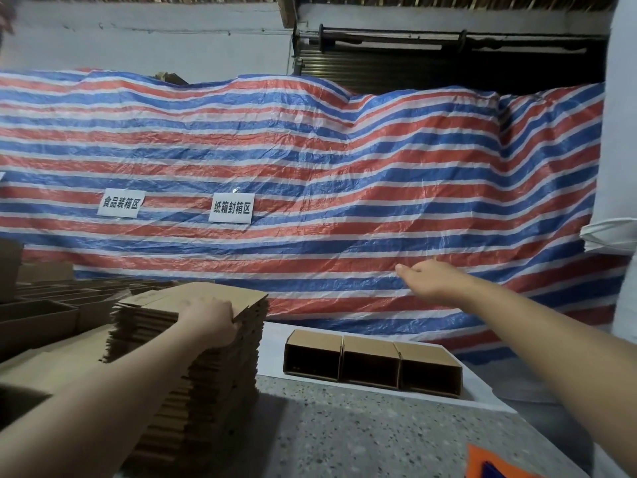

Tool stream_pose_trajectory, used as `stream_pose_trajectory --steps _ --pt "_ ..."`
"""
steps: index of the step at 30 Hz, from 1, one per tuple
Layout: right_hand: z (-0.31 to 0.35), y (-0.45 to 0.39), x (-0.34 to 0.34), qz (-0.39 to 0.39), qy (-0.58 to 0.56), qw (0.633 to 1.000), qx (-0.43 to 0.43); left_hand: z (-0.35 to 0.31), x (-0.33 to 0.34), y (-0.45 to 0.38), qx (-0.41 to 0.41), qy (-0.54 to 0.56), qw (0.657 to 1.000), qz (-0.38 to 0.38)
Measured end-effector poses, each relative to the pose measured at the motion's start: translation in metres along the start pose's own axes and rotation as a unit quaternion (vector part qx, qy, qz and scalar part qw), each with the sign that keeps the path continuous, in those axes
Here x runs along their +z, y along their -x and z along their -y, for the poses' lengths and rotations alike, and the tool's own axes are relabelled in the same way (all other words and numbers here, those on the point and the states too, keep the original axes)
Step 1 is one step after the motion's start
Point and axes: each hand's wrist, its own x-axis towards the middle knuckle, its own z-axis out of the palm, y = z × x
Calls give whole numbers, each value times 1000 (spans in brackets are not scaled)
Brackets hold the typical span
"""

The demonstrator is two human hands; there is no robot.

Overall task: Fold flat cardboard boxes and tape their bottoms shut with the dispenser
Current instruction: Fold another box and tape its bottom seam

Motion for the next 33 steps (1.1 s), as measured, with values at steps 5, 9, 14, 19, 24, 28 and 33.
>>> stream_pose_trajectory --steps 5,9,14,19,24,28,33 --pt "2 4 2 12 -7 1000 -5 -2 -18 10 67 20 987 -147" --pt "6 1 4 -15 -29 999 -22 -11 -58 18 130 119 945 -274" --pt "12 -3 -7 -60 -156 985 -38 -37 -119 37 217 268 874 -343" --pt "13 0 -29 -157 -367 916 -46 -54 -164 62 240 409 839 -267" --pt "-1 5 -48 -223 -471 853 -15 -60 -170 75 250 547 790 -120" --pt "-10 12 -38 -229 -510 829 3 -70 -159 74 258 593 759 -78" --pt "-16 24 -17 -241 -548 801 18 -74 -136 65 187 678 711 -2"
